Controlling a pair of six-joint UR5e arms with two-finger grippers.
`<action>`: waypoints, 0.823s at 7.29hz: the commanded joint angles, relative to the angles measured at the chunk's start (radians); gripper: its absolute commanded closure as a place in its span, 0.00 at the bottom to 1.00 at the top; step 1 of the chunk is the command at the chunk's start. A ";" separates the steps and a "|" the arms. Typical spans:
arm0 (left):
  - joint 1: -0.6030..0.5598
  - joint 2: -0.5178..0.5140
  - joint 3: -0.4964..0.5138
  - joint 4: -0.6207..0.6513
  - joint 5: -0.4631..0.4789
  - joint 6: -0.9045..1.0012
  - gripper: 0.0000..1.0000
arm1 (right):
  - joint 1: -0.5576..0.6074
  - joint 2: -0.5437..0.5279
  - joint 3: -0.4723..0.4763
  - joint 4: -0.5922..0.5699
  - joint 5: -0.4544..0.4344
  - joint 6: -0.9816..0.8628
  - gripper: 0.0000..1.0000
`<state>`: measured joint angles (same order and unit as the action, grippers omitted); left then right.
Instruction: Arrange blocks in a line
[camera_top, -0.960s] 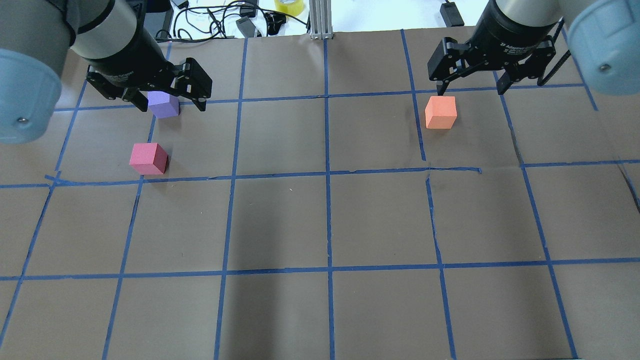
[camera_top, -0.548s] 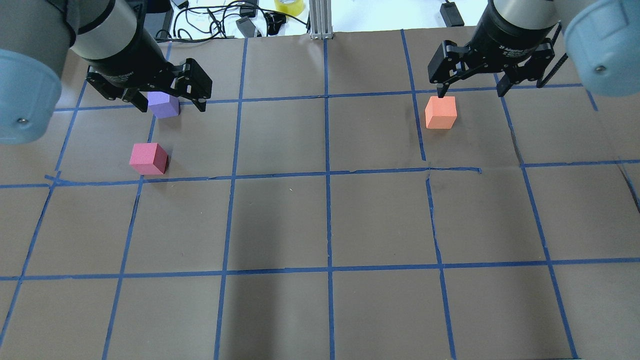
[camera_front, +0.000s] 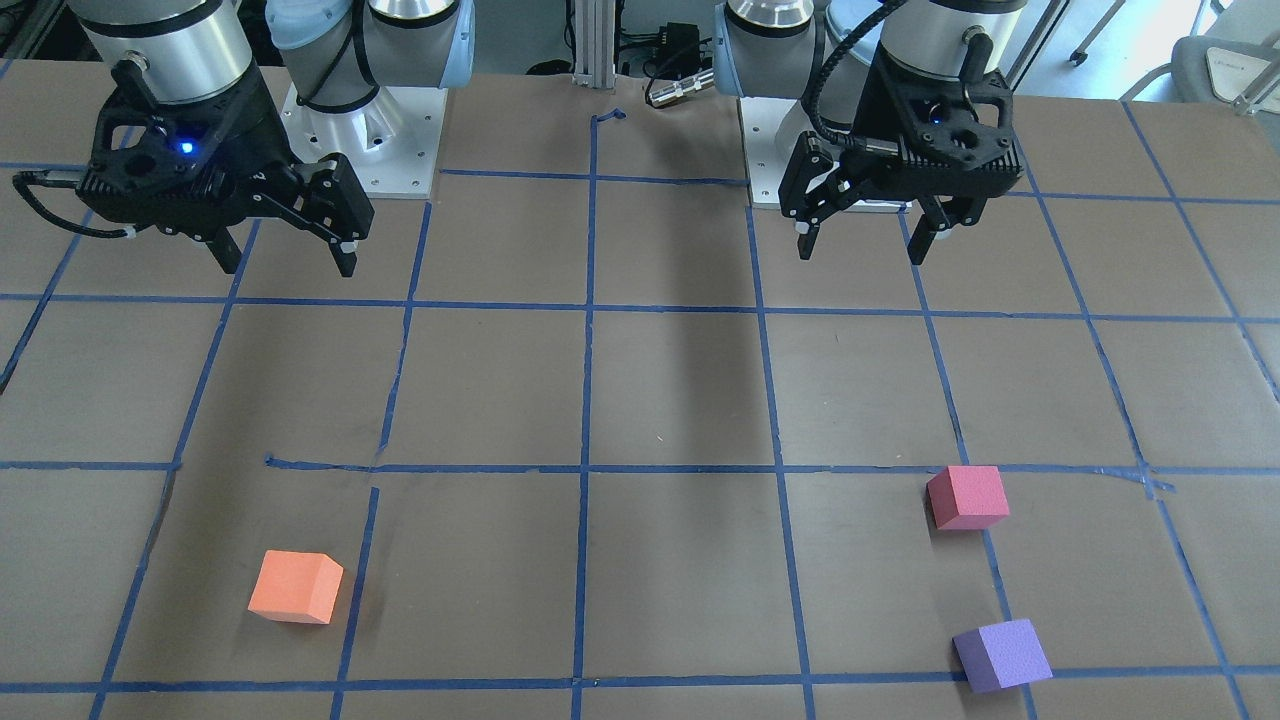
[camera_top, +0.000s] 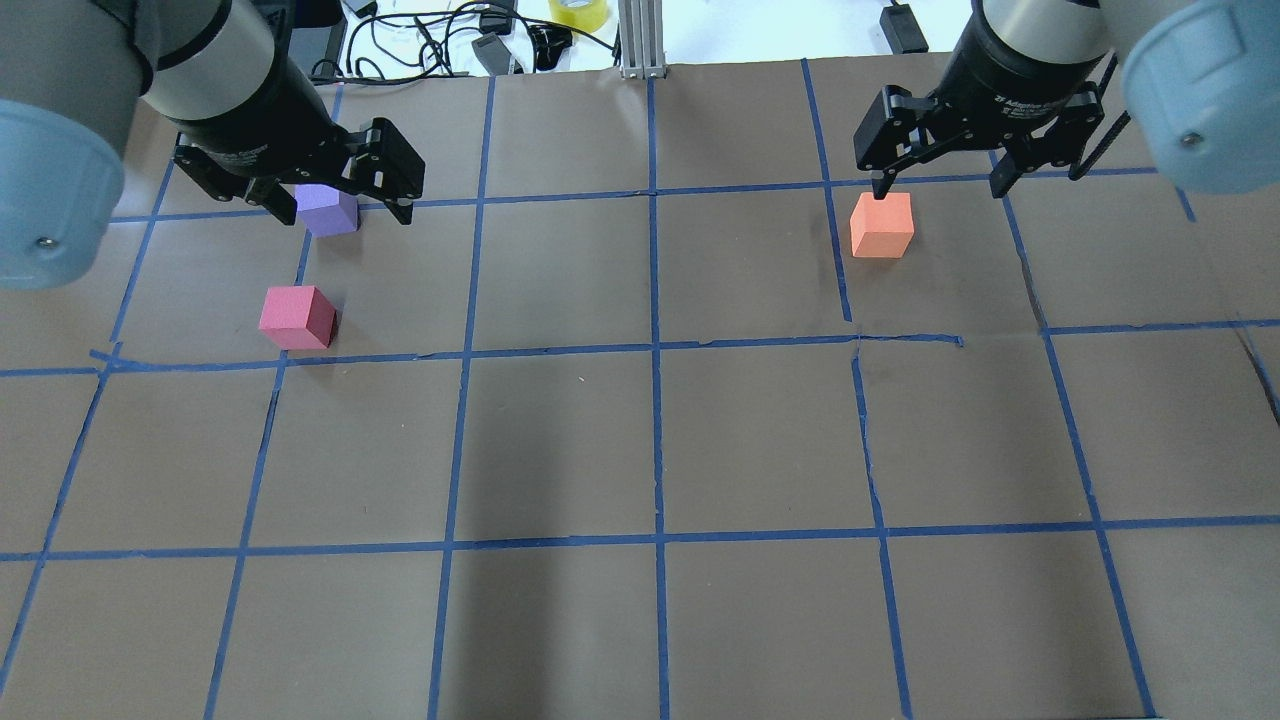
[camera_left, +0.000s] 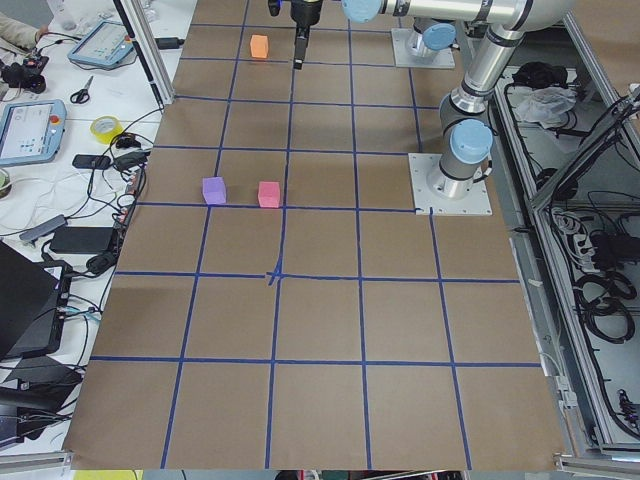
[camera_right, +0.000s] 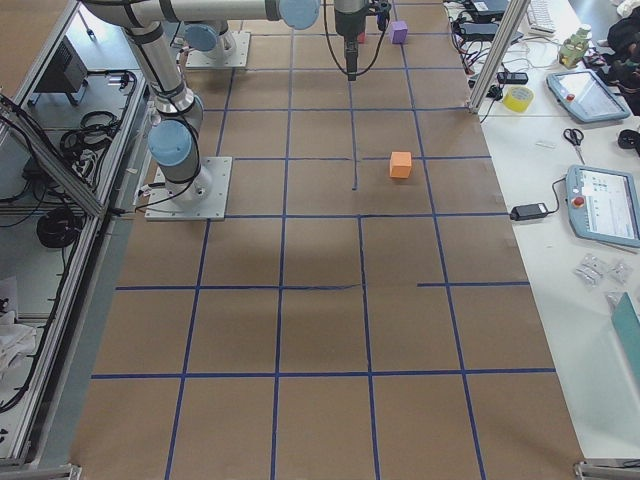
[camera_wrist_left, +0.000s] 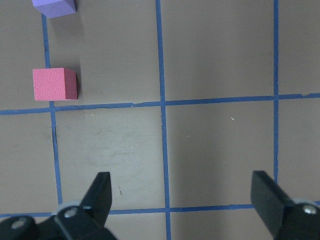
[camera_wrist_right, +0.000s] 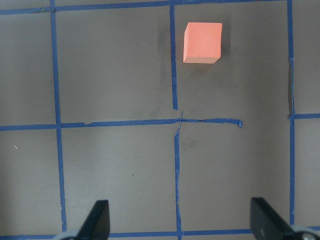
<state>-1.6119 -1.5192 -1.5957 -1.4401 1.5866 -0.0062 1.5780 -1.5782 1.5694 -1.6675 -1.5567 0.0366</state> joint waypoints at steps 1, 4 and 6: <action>-0.003 0.001 -0.006 -0.002 0.001 0.000 0.00 | -0.001 0.013 0.000 0.005 -0.006 -0.004 0.00; -0.005 -0.001 -0.009 0.000 -0.002 0.000 0.00 | -0.004 0.113 -0.070 -0.096 0.000 -0.017 0.00; -0.013 -0.001 -0.009 -0.002 0.001 0.001 0.00 | -0.044 0.350 -0.204 -0.107 0.007 -0.055 0.00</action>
<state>-1.6224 -1.5224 -1.6030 -1.4397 1.5857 -0.0103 1.5565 -1.3643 1.4361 -1.7580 -1.5550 -0.0032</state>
